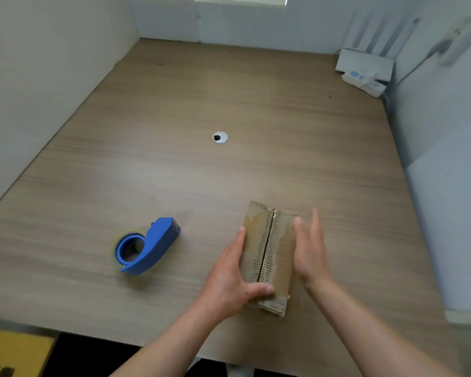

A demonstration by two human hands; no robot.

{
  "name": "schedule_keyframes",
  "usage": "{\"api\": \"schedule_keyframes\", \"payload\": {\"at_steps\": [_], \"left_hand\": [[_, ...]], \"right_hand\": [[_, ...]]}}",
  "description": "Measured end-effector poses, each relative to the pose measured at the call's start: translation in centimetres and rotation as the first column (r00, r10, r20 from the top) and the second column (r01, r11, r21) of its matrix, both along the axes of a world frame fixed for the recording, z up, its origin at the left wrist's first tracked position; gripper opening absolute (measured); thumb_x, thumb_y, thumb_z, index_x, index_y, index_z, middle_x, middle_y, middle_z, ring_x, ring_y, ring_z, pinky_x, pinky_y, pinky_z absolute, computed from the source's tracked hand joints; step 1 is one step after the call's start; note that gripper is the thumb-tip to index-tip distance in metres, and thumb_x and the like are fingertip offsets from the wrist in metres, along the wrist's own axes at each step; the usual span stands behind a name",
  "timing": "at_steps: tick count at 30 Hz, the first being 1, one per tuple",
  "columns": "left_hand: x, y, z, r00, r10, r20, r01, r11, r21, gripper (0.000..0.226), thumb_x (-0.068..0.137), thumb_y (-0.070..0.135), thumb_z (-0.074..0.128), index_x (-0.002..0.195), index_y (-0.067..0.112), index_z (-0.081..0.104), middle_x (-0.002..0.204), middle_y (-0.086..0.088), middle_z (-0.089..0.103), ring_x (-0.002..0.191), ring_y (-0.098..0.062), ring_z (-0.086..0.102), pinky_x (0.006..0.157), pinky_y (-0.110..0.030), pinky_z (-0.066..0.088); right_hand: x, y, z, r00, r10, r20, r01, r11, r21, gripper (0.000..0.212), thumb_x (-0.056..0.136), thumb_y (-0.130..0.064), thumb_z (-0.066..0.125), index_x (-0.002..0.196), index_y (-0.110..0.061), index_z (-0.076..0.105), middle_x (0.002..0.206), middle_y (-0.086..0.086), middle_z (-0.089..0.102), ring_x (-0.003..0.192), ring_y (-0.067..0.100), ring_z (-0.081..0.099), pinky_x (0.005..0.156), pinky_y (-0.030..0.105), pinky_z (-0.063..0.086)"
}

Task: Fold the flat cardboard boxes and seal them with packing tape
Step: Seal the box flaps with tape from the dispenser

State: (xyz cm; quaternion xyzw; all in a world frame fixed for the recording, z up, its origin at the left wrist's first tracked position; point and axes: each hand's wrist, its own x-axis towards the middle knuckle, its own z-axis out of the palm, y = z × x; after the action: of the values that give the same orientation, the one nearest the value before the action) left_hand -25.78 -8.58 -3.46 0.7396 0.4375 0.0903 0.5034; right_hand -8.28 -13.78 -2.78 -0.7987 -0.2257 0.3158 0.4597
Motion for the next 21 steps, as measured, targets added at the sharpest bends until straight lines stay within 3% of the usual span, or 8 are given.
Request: {"api": "schedule_keyframes", "payload": {"at_steps": [2, 4, 6, 8, 11, 15, 18, 21], "left_hand": [[0.0, -0.1, -0.4, 0.998, 0.029, 0.055, -0.027, 0.999, -0.023, 0.129, 0.06, 0.039, 0.094, 0.158, 0.029, 0.01, 0.156, 0.019, 0.022, 0.142, 0.006, 0.021, 0.115, -0.012, 0.018], [0.2, -0.3, -0.7, 0.993, 0.078, 0.089, -0.076, 0.997, -0.032, 0.114, 0.071, 0.029, 0.088, 0.157, 0.029, 0.014, 0.155, 0.02, 0.022, 0.142, 0.009, 0.022, 0.115, -0.011, 0.018], [0.4, -0.5, -0.8, 0.985, 0.117, 0.125, -0.113, 0.993, -0.043, 0.097, 0.082, 0.027, 0.079, 0.156, 0.031, 0.017, 0.158, 0.017, 0.026, 0.142, 0.009, 0.025, 0.117, -0.015, 0.022], [0.4, -0.6, -0.7, 0.983, 0.131, 0.13, -0.128, 0.991, -0.032, 0.087, 0.086, 0.035, 0.069, 0.155, 0.035, 0.016, 0.158, 0.015, 0.029, 0.142, 0.007, 0.027, 0.119, -0.022, 0.025], [-0.1, -0.7, -0.6, 0.99, 0.081, 0.114, -0.083, 0.997, 0.01, 0.086, 0.089, 0.035, 0.066, 0.155, 0.033, 0.011, 0.159, 0.014, 0.025, 0.144, 0.004, 0.025, 0.12, -0.023, 0.023], [-3.4, -0.1, -0.2, 0.996, -0.015, 0.087, 0.015, 1.0, 0.0, 0.088, 0.087, 0.046, 0.063, 0.158, 0.026, 0.013, 0.16, 0.013, 0.025, 0.145, 0.0, 0.027, 0.12, -0.029, 0.027], [-7.8, 3.3, -0.6, 0.992, 0.124, 0.024, -0.126, 0.962, 0.241, 0.076, 0.084, 0.047, 0.066, 0.149, 0.017, 0.04, 0.149, 0.007, 0.045, 0.138, -0.013, 0.042, 0.114, -0.033, 0.034], [-12.6, 8.3, -1.8, 0.916, 0.33, -0.228, -0.149, 0.808, 0.571, 0.063, 0.077, 0.04, 0.079, 0.13, 0.013, 0.058, 0.129, -0.006, 0.057, 0.12, -0.031, 0.052, 0.096, -0.041, 0.043]], "right_hand": [[-3.3, -2.6, -0.2, 0.975, -0.056, -0.217, 0.09, 0.985, 0.15, 0.066, 0.104, -0.048, 0.042, 0.159, -0.018, 0.02, 0.162, -0.008, 0.027, 0.142, -0.007, 0.024, 0.115, 0.012, 0.017], [-6.3, -4.1, -1.0, 0.955, -0.061, -0.292, 0.14, 0.956, 0.259, 0.054, 0.105, -0.042, 0.041, 0.154, -0.023, 0.031, 0.151, -0.016, 0.045, 0.137, -0.008, 0.039, 0.112, 0.014, 0.03], [-7.6, -4.2, -1.4, 0.966, -0.102, -0.238, 0.172, 0.94, 0.295, 0.038, 0.109, -0.018, 0.034, 0.147, -0.023, 0.037, 0.142, -0.019, 0.049, 0.128, -0.015, 0.045, 0.101, 0.005, 0.033], [-7.8, -3.8, -1.4, 0.974, -0.136, -0.184, 0.183, 0.946, 0.269, 0.036, 0.107, -0.02, 0.04, 0.144, -0.023, 0.04, 0.139, -0.021, 0.049, 0.125, -0.017, 0.046, 0.1, 0.004, 0.033], [-7.5, -4.5, -1.1, 0.999, -0.029, -0.032, 0.032, 0.995, 0.095, 0.078, 0.088, -0.048, 0.057, 0.156, -0.03, 0.023, 0.151, -0.029, 0.032, 0.137, -0.011, 0.034, 0.114, 0.019, 0.026], [-7.6, -5.2, -1.2, 0.973, 0.183, 0.141, -0.175, 0.982, -0.069, 0.089, 0.094, -0.026, 0.066, 0.155, -0.038, 0.003, 0.155, -0.026, 0.01, 0.144, -0.006, 0.016, 0.116, 0.016, 0.014], [-7.9, -5.1, -0.7, 0.97, 0.187, 0.153, -0.179, 0.982, -0.064, 0.085, 0.093, -0.024, 0.067, 0.152, -0.045, 0.009, 0.154, -0.033, 0.013, 0.146, -0.003, 0.019, 0.12, 0.025, 0.019], [-7.9, -4.8, -0.2, 0.976, 0.139, 0.169, -0.125, 0.988, -0.092, 0.082, 0.089, -0.018, 0.073, 0.154, -0.034, 0.025, 0.16, -0.016, 0.028, 0.147, 0.006, 0.028, 0.121, 0.03, 0.022]]}}
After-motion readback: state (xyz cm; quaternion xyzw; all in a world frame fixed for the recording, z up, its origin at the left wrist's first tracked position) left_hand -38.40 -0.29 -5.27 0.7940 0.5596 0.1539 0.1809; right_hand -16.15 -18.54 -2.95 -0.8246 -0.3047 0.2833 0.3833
